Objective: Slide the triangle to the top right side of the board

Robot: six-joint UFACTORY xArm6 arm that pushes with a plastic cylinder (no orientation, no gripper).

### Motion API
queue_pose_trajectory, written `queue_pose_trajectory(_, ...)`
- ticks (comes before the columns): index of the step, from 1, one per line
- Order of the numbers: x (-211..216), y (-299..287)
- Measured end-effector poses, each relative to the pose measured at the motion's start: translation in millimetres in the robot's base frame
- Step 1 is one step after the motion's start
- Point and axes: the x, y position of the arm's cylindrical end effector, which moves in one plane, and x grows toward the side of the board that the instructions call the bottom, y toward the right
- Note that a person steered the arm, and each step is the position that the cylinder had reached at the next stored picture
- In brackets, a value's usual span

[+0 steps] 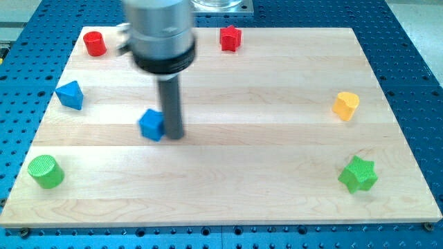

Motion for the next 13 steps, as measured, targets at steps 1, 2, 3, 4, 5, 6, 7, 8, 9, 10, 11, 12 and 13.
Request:
queue_pose_trajectory(1, 43, -42)
queue_pose_trajectory(2, 14, -144)
queue_pose_trajectory(3, -31, -210)
queue_pose_trajectory(4, -53, -212)
queue_pose_trajectory(5, -99, -212)
queue_pose_trajectory(6, -109, -191)
queue_pose_trajectory(7, -71, -193)
queue_pose_trajectory(8, -55, -213)
queue_pose_trajectory(9, -56, -206)
queue_pose_trajectory(10, -76, -118)
queue_pose_trajectory(11, -100, -88)
queue_pose_trajectory(12, -101, -159)
queue_pose_trajectory(13, -101, -103)
